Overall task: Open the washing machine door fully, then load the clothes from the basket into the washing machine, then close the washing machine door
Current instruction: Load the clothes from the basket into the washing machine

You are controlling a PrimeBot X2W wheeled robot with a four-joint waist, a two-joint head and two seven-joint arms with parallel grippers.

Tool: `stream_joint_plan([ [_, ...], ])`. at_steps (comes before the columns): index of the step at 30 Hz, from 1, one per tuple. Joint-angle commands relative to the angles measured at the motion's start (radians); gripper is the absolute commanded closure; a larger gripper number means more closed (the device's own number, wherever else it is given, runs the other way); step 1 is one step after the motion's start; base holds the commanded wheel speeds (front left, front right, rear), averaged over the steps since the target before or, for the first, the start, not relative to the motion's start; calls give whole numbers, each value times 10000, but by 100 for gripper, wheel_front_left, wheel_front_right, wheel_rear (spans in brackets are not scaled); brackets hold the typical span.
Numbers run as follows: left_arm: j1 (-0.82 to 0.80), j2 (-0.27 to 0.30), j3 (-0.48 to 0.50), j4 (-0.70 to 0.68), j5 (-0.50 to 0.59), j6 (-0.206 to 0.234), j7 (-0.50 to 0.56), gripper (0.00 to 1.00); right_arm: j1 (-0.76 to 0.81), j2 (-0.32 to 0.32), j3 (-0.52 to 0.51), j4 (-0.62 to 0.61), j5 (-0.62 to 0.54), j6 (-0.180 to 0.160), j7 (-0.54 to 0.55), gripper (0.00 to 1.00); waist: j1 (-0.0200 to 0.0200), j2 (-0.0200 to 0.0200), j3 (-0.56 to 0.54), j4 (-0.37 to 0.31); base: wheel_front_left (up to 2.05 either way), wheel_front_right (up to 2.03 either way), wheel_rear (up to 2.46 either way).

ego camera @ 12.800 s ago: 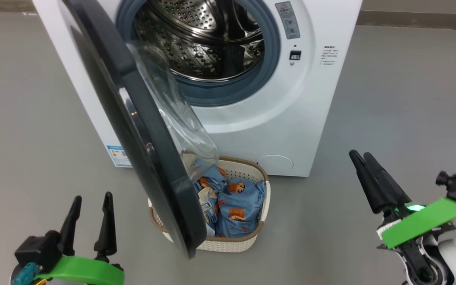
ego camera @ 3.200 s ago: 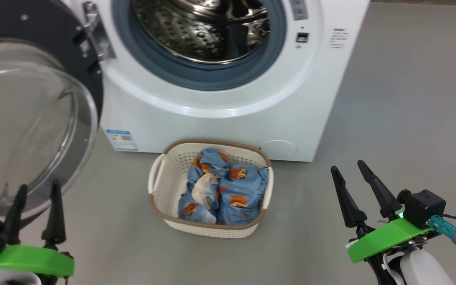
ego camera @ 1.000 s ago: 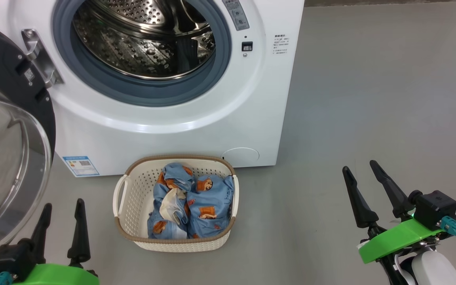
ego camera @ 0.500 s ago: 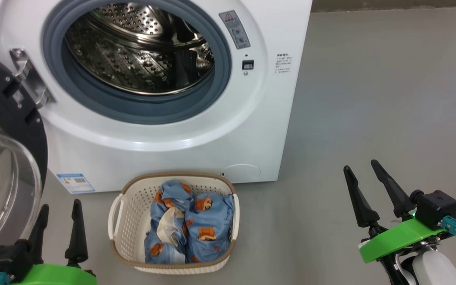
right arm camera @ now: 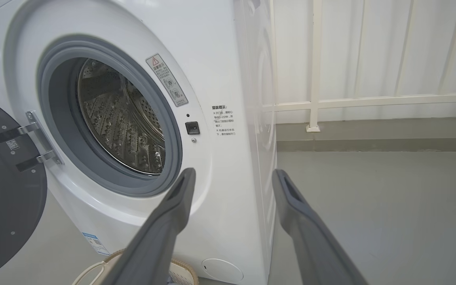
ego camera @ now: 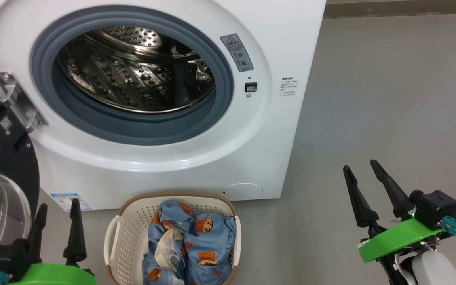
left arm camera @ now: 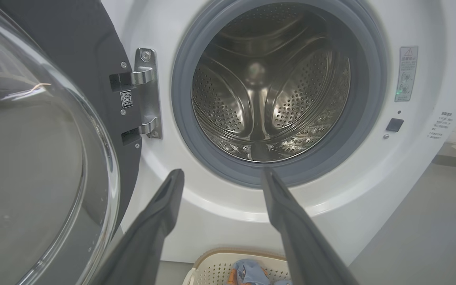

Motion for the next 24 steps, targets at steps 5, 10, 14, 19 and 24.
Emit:
stream_joint_plan([
  [5, -345, 163, 369, -237, 123, -50, -65, 0, -111, -21, 180, -280, -95, 16, -120, 0, 0, -1, 39, 33, 16, -16, 0],
  [10, -357, 147, 382, -225, 131, -71, -65, 0, -113, -12, 191, -278, -91, 16, -120, 0, 0, -1, 52, 59, 0, 0, 0],
  [14, -370, 136, 395, -205, 147, -81, -65, 0, -120, -7, 224, -257, -81, 16, -120, 0, 0, -1, 52, 74, 0, 0, 0],
  [19, -375, 116, 420, -182, 167, -89, -65, 0, -131, -17, 245, -250, -77, 16, -120, 0, 0, -1, 48, 81, 0, 0, 0],
  [24, -382, 106, 455, -139, 166, -103, -65, 0, -146, -22, 253, -227, -77, 16, -120, 0, 0, -1, 45, 72, 0, 0, 0],
])
